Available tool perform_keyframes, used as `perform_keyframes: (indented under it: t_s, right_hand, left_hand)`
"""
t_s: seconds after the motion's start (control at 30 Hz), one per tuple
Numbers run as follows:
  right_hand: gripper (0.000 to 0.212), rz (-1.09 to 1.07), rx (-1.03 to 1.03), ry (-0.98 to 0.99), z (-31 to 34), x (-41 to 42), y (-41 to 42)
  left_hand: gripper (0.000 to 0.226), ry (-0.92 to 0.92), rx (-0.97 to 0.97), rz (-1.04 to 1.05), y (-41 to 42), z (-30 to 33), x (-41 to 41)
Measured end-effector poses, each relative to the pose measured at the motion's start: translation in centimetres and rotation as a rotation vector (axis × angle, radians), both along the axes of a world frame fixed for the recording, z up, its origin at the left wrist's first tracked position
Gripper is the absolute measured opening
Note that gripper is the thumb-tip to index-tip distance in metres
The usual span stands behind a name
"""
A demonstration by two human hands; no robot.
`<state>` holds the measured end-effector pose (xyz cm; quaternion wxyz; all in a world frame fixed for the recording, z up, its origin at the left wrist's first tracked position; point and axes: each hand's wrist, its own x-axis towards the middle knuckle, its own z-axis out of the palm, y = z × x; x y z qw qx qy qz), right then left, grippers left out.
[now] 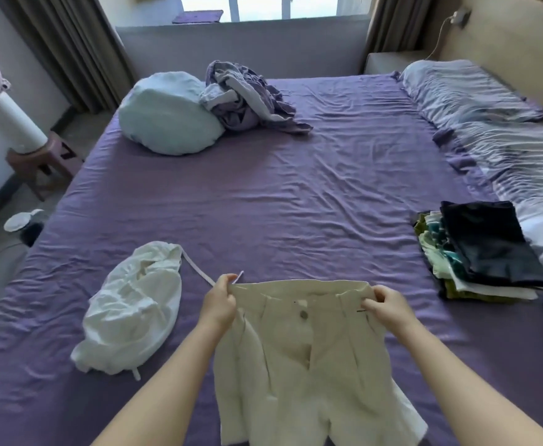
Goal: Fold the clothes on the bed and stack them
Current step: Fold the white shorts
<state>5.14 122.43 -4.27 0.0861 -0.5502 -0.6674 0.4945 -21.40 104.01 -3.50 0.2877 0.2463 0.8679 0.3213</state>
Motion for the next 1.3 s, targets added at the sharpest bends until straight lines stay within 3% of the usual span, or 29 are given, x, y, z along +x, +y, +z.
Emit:
perform_keyframes:
  t_s: [0.13,0.3,0.4,0.53,0.63,0.8,0.9,0.97,1.07,1.23,1.3]
  right_hand:
    - [0.018,-0.064,0.109,-0.074,-4.0,-1.2,1.0]
    - [0.013,-0.112,0.392,-0.232,-6.9,-2.7,4.0]
    - [0.022,-0.087,0.386,-0.244,-9.1,-4.2,6.3]
    - [0.038,0.107,0.370,-0.335,-13.4,-6.3,6.8]
    - [0.032,0.265,0.369,-0.287,-16.0,-7.6,5.4]
    - [0.039,0.615,0.400,-0.333,-18.8,-9.1,4.1]
    - [0.039,0.635,0.455,-0.404,-18.8,-9.5,3.6]
    - [0.021,0.561,0.438,-0.352,-18.2,-9.4,3.7]
    - [0.014,0.485,0.382,-0.235,-17.3,-8.7,4.4]
    - [0.009,0.313,0.390,-0.054,-15.7,-8.7,5.0]
    - [0.012,0.227,0.399,-0.034,-15.7,-9.1,5.3]
  left_hand:
    - [0.049,-0.015,-0.038,-0.044,3.0,-4.3,-2.3]
    - [0.043,0.036,-0.034,-0.071,6.2,-8.5,-4.7]
    - [0.046,0.104,-0.102,-0.090,7.9,-11.1,-5.7]
    - [0.048,0.396,-0.188,-0.347,9.5,-15.2,-4.5]
    - [0.039,0.391,-0.150,-0.640,11.0,-17.6,-1.8]
    - [0.028,0.430,-0.392,-0.883,12.8,-19.9,1.8]
    - [0.040,0.427,-0.461,-0.860,12.3,-20.3,2.6]
    - [0.039,0.433,-0.460,-0.858,11.7,-20.4,2.5]
    - [0.031,0.396,-0.443,-0.825,11.6,-19.8,1.4]
    - [0.028,0.381,-0.232,-0.504,13.7,-18.3,-0.5]
    - [0.027,0.413,-0.248,-0.431,14.7,-18.4,-0.9]
